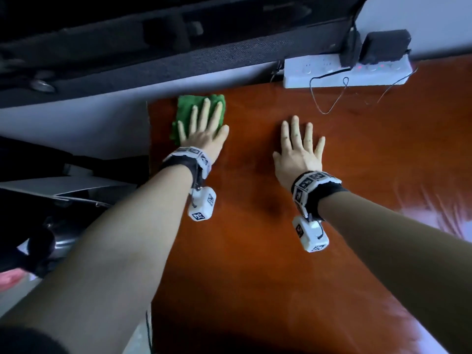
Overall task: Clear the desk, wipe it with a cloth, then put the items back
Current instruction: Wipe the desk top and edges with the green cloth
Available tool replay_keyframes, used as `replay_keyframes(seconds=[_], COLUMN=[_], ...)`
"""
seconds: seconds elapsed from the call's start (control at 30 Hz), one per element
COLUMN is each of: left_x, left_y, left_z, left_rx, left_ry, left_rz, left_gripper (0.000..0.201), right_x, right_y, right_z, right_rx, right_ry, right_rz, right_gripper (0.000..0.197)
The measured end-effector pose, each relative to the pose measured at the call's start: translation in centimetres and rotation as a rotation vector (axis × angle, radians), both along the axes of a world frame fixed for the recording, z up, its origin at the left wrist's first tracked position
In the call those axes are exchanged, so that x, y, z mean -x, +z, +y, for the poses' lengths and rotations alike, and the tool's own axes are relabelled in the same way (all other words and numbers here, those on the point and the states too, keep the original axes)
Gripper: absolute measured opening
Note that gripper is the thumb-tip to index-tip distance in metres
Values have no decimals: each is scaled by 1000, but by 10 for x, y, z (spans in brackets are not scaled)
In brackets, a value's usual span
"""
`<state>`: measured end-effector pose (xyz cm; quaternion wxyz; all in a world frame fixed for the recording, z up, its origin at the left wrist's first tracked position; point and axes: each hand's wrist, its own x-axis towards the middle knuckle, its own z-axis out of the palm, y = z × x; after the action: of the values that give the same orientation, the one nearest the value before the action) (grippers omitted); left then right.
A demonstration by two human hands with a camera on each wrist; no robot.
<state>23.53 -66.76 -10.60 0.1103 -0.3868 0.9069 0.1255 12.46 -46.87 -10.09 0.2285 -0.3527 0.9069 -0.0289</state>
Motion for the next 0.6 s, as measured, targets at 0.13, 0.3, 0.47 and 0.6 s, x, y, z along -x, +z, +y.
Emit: replay_keyframes(seconds=[0.13, 0.3, 0.47, 0.6], left_x=[-50, -26, 26, 64], left_y=[5, 2, 2, 5], left_z=[-60, -61, -34, 10], left_rx=[-61, -36, -70, -71], left_ry=[130, 188, 0, -171], left_rz=[-14, -1, 11, 24], left_gripper=[58, 67, 71, 69], right_x=[1, 0, -8, -10], right_y=[3, 7, -1, 0], right_z=[-3, -6, -8, -9], right_rx=[-41, -73, -56, -42], right_ry=[-12, -34, -61, -86], right_rz=[-29, -48, 2, 19], right_gripper=[68, 67, 67, 67])
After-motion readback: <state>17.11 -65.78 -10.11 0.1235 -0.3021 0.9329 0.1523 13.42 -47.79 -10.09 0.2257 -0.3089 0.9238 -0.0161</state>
